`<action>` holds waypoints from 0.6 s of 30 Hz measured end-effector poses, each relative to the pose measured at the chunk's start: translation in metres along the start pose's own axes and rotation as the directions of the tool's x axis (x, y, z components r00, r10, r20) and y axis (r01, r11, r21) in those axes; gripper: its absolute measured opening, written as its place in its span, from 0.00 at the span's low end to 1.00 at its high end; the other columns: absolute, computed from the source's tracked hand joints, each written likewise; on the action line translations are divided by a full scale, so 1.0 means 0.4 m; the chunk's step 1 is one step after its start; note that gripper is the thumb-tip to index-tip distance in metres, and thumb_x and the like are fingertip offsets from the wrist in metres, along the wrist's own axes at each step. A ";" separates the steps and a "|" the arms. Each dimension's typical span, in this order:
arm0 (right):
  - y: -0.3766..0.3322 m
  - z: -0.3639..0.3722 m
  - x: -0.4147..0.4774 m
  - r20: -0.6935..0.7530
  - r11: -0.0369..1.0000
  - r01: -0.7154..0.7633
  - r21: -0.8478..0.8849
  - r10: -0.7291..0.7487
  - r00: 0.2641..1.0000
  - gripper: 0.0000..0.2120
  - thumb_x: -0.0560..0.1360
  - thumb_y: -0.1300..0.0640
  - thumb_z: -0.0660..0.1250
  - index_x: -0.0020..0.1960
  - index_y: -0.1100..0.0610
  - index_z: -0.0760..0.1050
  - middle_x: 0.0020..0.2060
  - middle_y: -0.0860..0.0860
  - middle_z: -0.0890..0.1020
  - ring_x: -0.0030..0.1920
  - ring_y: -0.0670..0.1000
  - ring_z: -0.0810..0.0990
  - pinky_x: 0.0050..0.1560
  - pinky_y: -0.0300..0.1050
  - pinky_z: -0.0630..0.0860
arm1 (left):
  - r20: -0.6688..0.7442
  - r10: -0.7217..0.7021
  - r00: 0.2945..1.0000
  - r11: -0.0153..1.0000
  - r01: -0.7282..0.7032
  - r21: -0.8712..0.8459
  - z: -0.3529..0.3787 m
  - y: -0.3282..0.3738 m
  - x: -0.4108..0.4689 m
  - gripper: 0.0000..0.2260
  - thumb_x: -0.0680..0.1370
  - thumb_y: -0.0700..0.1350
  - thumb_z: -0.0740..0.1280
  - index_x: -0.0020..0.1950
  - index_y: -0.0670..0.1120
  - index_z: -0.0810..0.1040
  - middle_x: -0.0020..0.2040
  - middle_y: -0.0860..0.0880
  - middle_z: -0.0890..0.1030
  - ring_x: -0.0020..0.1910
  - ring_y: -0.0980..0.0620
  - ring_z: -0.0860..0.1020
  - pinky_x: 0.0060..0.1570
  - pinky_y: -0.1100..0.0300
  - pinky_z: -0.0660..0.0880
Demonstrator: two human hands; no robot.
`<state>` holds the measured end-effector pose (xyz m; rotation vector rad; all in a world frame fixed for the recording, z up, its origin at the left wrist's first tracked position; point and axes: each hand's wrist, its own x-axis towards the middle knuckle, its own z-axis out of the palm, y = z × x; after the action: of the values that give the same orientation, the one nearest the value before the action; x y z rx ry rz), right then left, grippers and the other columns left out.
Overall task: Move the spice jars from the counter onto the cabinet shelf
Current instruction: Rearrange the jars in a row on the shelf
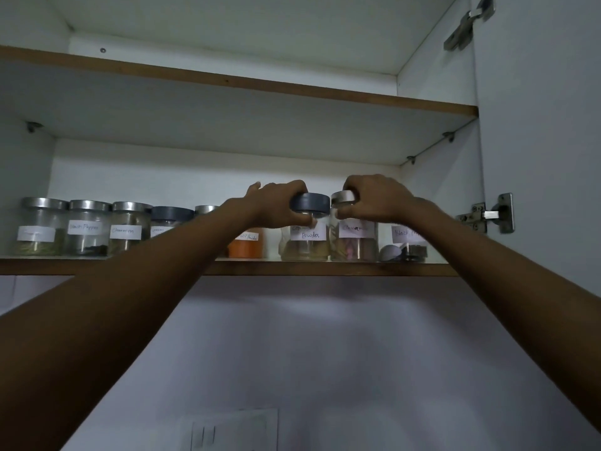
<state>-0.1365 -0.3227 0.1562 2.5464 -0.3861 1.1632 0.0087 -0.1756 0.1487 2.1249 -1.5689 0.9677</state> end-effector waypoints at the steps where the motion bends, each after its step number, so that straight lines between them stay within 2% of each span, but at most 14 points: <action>1: 0.005 -0.014 0.004 0.070 1.000 0.008 0.018 -0.009 0.998 0.24 0.69 0.45 0.70 0.58 0.58 0.72 0.49 0.54 0.79 0.45 0.53 0.75 0.44 0.45 0.71 | 0.039 0.003 0.999 1.000 -0.003 0.010 -0.005 -0.002 0.002 0.24 0.72 0.61 0.69 0.61 0.50 0.68 0.51 0.52 0.74 0.48 0.51 0.70 0.62 0.47 0.61; 3: 0.017 -0.037 0.009 0.191 0.999 0.030 0.011 -0.031 0.981 0.26 0.65 0.49 0.75 0.58 0.59 0.72 0.50 0.54 0.79 0.46 0.53 0.75 0.47 0.46 0.73 | 0.089 0.004 0.996 0.998 -0.010 0.065 -0.012 -0.004 0.006 0.28 0.68 0.63 0.71 0.60 0.50 0.66 0.49 0.54 0.73 0.48 0.51 0.71 0.63 0.45 0.60; 6: 0.029 -0.051 0.007 0.272 0.999 0.037 0.000 -0.036 0.962 0.31 0.60 0.53 0.78 0.60 0.57 0.71 0.51 0.52 0.78 0.48 0.53 0.76 0.48 0.47 0.74 | 0.092 0.016 0.996 0.992 -0.027 0.122 -0.014 -0.002 0.011 0.30 0.66 0.63 0.72 0.58 0.50 0.65 0.49 0.53 0.73 0.47 0.50 0.71 0.63 0.43 0.59; 9: 0.033 -0.039 0.005 0.278 0.997 0.054 -0.047 -0.039 0.960 0.35 0.59 0.54 0.79 0.61 0.55 0.68 0.52 0.52 0.76 0.48 0.52 0.73 0.44 0.45 0.69 | 0.085 0.026 0.996 0.989 -0.038 0.143 -0.014 0.006 0.013 0.28 0.66 0.62 0.74 0.55 0.50 0.64 0.48 0.52 0.73 0.46 0.49 0.71 0.60 0.44 0.61; 13: 0.032 -0.023 0.012 0.245 0.994 0.060 -0.090 -0.036 0.969 0.36 0.58 0.54 0.80 0.61 0.54 0.66 0.53 0.54 0.77 0.49 0.54 0.74 0.46 0.48 0.72 | 0.129 0.015 0.992 0.973 -0.044 0.226 -0.026 0.019 0.023 0.32 0.65 0.63 0.74 0.59 0.48 0.64 0.48 0.52 0.72 0.47 0.48 0.70 0.60 0.45 0.61; 16: 0.020 -0.012 0.026 0.254 0.992 0.061 -0.111 -0.031 0.967 0.37 0.58 0.54 0.80 0.61 0.55 0.66 0.54 0.55 0.77 0.48 0.53 0.72 0.44 0.47 0.69 | 0.127 0.014 0.992 0.959 -0.049 0.280 -0.025 0.011 0.028 0.33 0.64 0.64 0.73 0.59 0.48 0.64 0.46 0.51 0.72 0.45 0.48 0.70 0.50 0.52 0.62; 18: 0.008 0.001 0.037 0.267 0.990 0.061 -0.129 -0.025 0.963 0.37 0.58 0.53 0.80 0.61 0.55 0.66 0.54 0.55 0.77 0.48 0.54 0.73 0.44 0.47 0.70 | 0.121 0.005 0.993 0.957 -0.040 0.288 -0.016 -0.003 0.032 0.33 0.64 0.64 0.73 0.59 0.48 0.65 0.46 0.50 0.72 0.45 0.47 0.70 0.48 0.54 0.61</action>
<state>-0.1280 -0.3274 0.1680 2.5788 -0.4536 0.7530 0.0097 -0.1803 0.1623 2.4067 -1.5915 1.1607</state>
